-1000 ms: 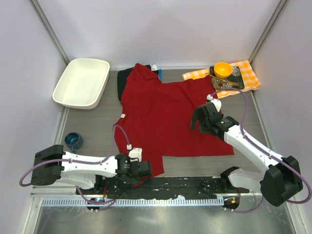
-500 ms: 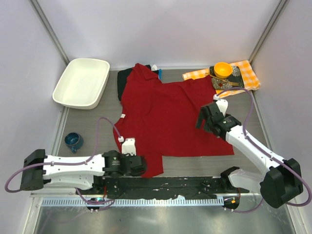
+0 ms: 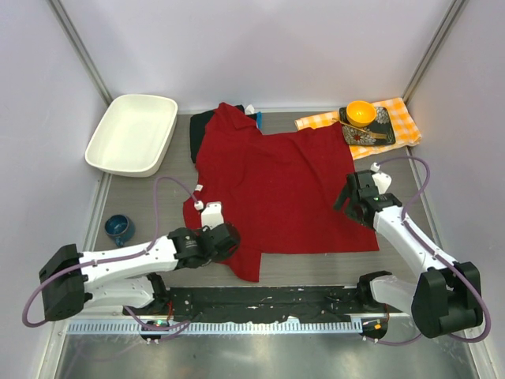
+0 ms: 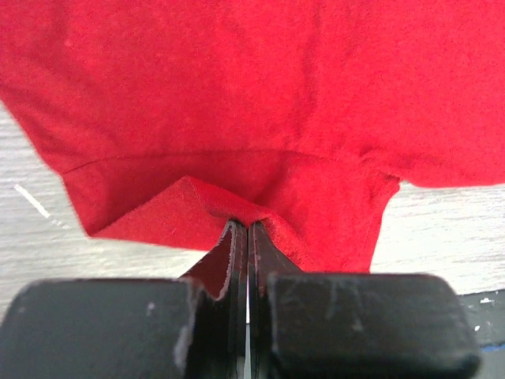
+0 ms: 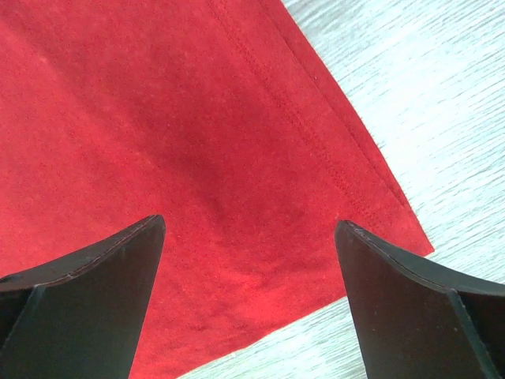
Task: Fold and stack the t-shirts
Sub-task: Fold the tshirt
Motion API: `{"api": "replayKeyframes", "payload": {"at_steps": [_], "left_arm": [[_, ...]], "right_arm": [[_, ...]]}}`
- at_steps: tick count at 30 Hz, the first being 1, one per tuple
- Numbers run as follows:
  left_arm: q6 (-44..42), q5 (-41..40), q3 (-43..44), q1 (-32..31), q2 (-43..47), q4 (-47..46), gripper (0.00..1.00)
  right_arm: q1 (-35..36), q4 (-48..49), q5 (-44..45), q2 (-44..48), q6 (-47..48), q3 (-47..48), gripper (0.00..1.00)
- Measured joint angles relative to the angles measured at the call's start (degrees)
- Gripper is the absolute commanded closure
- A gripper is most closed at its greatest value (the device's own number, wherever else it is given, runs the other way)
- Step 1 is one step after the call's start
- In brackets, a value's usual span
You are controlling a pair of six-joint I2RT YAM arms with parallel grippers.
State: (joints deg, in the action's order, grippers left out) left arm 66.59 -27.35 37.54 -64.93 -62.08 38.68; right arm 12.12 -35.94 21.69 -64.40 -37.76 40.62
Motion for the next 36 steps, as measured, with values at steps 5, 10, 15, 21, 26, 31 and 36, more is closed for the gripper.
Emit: {"api": "replayKeyframes", "payload": {"at_steps": [5, 10, 15, 21, 26, 31, 36], "left_arm": [[-5.25, 3.34, 0.09, 4.39, -4.74, -6.93, 1.0], [-8.98, 7.82, 0.07, 11.89, -5.09, -12.94, 1.0], [-12.0, 12.59, 0.04, 20.33, -5.64, -17.62, 1.0], [-14.32, 17.46, -0.48, 29.86, -6.69, -21.88, 1.0], [-15.82, 20.79, -0.94, 35.5, -7.61, -23.61, 1.0], [-16.63, 23.28, -0.96, 37.73, -7.98, -24.35, 1.0], [-17.25, 24.92, -0.96, 37.86, -7.98, -24.81, 1.0]], "right_arm": [[-0.68, -1.81, -0.81, -0.57, -1.57, -0.79, 0.05], [-1.81, -4.63, -0.13, 1.16, -4.61, -2.1, 0.06], [-2.36, -6.71, 1.46, 2.67, -8.02, -2.84, 0.06], [-2.58, -7.82, 1.77, 1.44, -11.82, -5.6, 0.07], [-2.8, -9.49, 1.75, 1.31, -13.97, -7.23, 0.1], [-2.86, -10.25, 1.73, 2.43, -15.47, -7.23, 0.17], [-2.86, -11.8, 1.33, 3.13, -16.7, -7.34, 0.27]]}}
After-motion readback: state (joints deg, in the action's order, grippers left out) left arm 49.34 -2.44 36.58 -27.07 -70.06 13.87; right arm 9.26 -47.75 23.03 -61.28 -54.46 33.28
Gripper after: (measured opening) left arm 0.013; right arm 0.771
